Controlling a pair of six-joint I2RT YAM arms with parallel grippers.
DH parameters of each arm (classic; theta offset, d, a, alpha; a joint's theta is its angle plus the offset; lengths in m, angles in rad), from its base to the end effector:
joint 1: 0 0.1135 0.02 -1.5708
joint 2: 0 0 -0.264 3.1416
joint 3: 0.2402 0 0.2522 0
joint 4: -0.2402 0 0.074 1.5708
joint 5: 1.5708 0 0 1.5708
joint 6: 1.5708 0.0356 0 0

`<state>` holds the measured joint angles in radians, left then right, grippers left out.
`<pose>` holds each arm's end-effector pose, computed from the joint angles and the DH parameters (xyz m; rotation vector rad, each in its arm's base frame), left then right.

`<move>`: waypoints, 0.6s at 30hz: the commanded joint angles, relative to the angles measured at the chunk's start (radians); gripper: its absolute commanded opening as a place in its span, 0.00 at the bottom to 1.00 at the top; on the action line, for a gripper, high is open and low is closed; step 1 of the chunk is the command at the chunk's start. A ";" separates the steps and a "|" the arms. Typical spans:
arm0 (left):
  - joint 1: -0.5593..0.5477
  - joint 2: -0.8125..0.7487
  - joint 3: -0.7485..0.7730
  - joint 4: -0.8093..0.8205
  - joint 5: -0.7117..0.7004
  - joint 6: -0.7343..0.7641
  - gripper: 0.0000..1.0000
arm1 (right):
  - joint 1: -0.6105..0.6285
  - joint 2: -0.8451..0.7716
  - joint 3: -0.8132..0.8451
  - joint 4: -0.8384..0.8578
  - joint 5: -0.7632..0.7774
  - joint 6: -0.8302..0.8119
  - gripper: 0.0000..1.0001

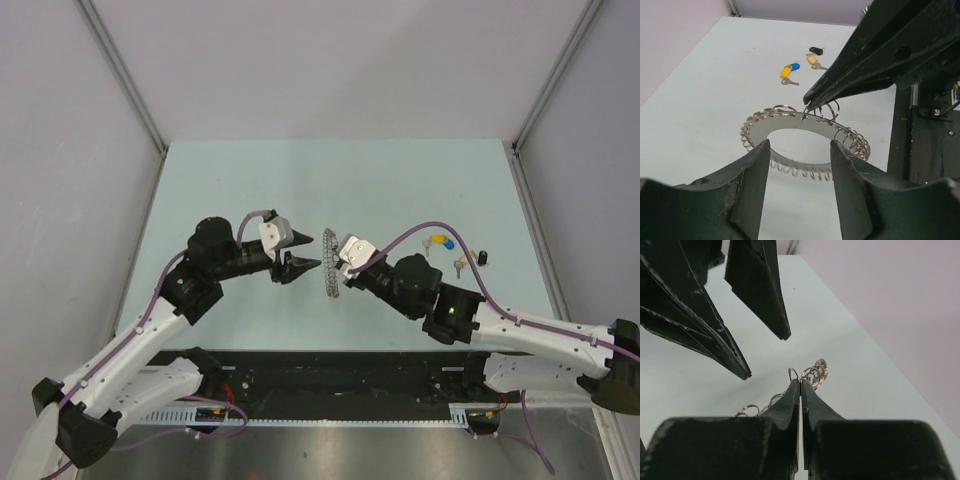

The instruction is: Put the keys on the keyring

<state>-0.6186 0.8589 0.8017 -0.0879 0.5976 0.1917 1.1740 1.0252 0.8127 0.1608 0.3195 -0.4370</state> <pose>0.1496 -0.1311 0.3443 1.0871 1.3852 -0.8238 0.1041 0.2196 0.3406 -0.9904 1.2929 0.3087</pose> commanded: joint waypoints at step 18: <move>0.002 0.098 0.110 -0.003 0.251 0.161 0.41 | 0.001 -0.091 0.002 0.014 -0.131 0.018 0.00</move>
<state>-0.6186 0.9447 0.8555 -0.0883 0.7628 0.3141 1.1740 0.9627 0.8055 0.1318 0.2173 -0.4194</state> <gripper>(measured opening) 0.426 0.010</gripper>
